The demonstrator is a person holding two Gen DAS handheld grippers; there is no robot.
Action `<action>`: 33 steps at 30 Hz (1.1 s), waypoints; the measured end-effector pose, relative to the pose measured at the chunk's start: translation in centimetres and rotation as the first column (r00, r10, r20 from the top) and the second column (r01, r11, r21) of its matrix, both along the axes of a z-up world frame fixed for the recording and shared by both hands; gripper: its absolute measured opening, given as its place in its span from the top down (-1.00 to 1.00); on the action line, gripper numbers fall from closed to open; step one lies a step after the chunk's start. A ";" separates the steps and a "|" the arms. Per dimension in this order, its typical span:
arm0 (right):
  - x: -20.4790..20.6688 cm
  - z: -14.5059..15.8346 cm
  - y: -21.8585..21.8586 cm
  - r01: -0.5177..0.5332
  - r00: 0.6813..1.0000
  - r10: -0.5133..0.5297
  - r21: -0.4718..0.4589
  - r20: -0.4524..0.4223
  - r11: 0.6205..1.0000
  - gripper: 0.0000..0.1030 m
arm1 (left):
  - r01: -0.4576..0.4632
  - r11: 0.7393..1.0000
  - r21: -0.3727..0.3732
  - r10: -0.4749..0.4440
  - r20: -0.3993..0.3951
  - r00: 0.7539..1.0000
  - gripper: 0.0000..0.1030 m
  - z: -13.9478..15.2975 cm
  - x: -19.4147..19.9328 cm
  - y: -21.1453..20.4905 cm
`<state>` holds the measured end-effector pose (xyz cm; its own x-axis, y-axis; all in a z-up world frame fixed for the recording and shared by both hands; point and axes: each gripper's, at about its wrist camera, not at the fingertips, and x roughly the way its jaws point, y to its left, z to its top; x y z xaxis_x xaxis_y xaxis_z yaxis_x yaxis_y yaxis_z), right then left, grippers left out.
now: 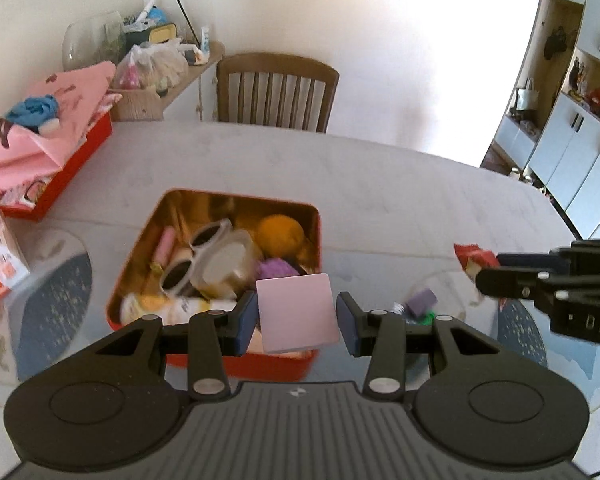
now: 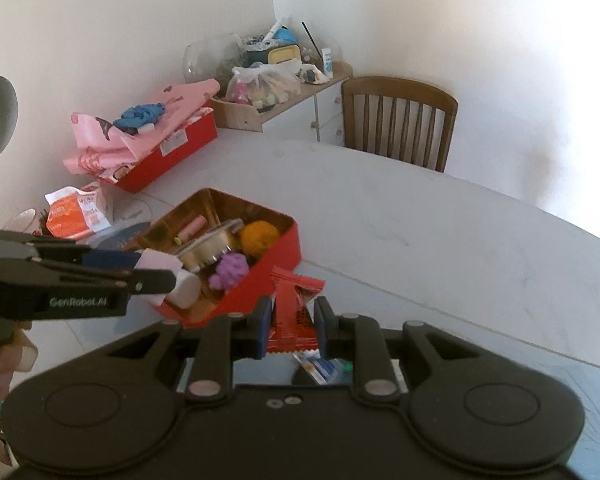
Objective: Organize rigid objects
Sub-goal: 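Carry the sticky-note pad and red packet with both grippers over the red tin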
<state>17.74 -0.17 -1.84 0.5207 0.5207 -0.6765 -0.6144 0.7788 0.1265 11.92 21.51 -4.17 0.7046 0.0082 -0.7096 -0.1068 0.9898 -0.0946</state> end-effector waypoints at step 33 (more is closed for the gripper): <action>3.5 -4.5 15.1 0.011 1.000 -0.012 -0.196 -0.002 0.981 0.58 | 0.069 0.997 0.039 -0.067 -0.036 0.997 0.17 -3.9 11.3 12.4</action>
<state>21.22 14.98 -6.38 0.5234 0.3716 -0.7668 -0.6050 0.7957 -0.0273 23.22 33.96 -8.11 0.6798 -0.0098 -0.7333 -0.0416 0.9978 -0.0519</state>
